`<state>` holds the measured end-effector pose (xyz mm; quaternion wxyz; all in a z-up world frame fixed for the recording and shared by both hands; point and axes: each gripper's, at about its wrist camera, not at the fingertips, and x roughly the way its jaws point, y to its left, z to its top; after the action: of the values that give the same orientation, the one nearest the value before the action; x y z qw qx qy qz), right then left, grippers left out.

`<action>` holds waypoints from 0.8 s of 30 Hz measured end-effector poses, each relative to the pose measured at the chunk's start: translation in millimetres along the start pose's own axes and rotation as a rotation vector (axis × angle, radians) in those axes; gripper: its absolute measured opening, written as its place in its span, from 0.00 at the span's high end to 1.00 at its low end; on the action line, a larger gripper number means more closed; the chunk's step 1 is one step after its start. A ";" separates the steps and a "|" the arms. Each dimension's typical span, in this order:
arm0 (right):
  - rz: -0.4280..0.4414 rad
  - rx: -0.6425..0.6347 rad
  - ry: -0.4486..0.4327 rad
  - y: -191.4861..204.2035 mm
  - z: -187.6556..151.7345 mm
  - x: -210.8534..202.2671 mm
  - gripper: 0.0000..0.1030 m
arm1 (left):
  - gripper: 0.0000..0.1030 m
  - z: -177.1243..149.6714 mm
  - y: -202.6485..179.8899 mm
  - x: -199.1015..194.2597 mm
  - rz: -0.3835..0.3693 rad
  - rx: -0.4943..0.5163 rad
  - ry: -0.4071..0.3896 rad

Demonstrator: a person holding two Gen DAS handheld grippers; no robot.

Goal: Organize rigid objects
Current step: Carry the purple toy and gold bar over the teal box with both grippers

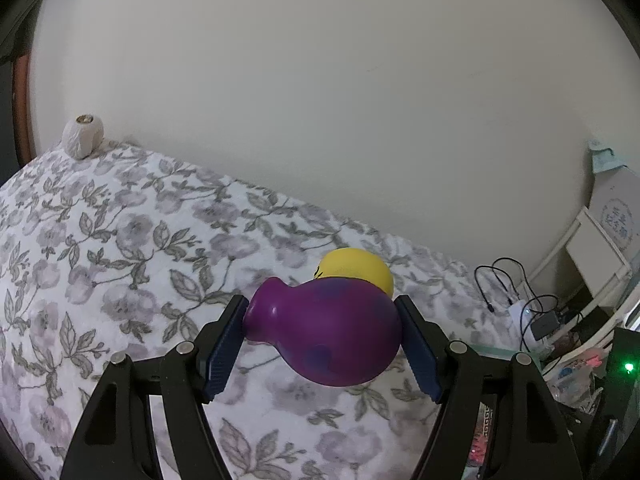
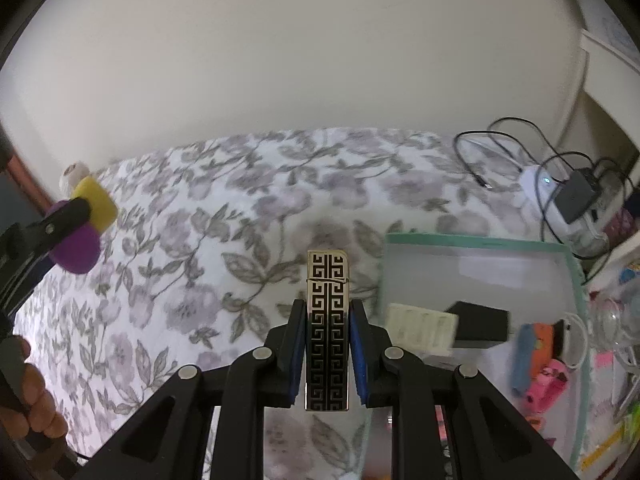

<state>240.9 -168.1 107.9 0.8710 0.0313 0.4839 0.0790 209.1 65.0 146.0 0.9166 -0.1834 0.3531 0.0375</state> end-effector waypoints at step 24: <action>-0.073 0.203 -0.065 -122.7 -2.7 -40.3 0.79 | 0.27 -47.0 -130.8 -0.7 -0.185 0.219 0.120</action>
<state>230.9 -295.8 124.2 0.8808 0.1042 0.4618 -0.0033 204.7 -73.6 154.8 0.9080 -0.1161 0.3909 -0.0967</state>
